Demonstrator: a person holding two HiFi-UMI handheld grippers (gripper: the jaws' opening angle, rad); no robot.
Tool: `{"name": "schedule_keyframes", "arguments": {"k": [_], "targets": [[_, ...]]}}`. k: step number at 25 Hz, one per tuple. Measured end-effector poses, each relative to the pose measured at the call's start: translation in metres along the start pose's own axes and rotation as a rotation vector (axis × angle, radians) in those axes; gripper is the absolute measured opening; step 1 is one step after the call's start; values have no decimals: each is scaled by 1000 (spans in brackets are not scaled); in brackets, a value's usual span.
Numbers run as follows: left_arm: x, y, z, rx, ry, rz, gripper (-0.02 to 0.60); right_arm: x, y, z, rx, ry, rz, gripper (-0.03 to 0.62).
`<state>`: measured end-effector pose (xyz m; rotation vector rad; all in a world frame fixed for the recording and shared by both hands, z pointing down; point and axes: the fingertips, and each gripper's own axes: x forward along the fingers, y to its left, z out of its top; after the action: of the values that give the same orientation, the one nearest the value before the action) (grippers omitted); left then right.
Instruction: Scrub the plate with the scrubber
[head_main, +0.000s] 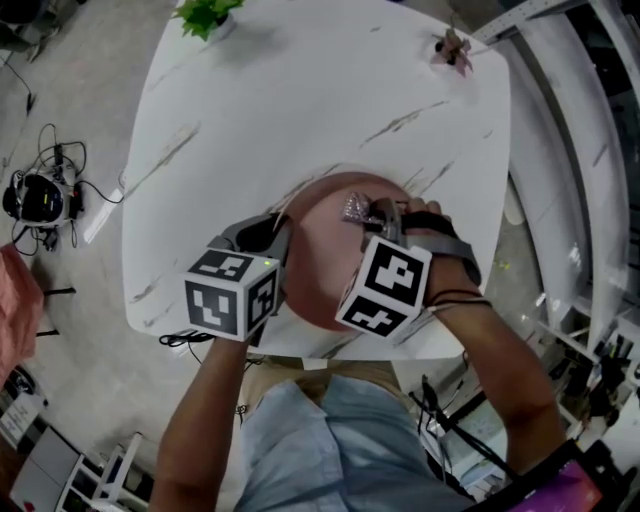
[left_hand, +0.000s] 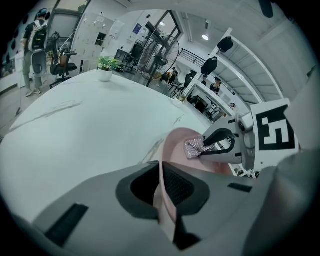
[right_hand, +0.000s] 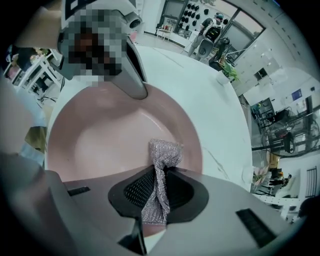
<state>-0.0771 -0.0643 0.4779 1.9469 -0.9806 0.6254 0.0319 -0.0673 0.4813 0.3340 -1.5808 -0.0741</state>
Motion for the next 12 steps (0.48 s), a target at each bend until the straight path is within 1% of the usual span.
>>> {"name": "schedule_keyframes", "arguments": {"k": [6, 12], "targets": [[0, 1, 0, -12, -1, -1, 20, -1, 7, 27, -56, -34, -9, 74], [0, 1, 0, -13, -2, 0, 20, -5, 27, 51, -108, -83, -1, 74]]}}
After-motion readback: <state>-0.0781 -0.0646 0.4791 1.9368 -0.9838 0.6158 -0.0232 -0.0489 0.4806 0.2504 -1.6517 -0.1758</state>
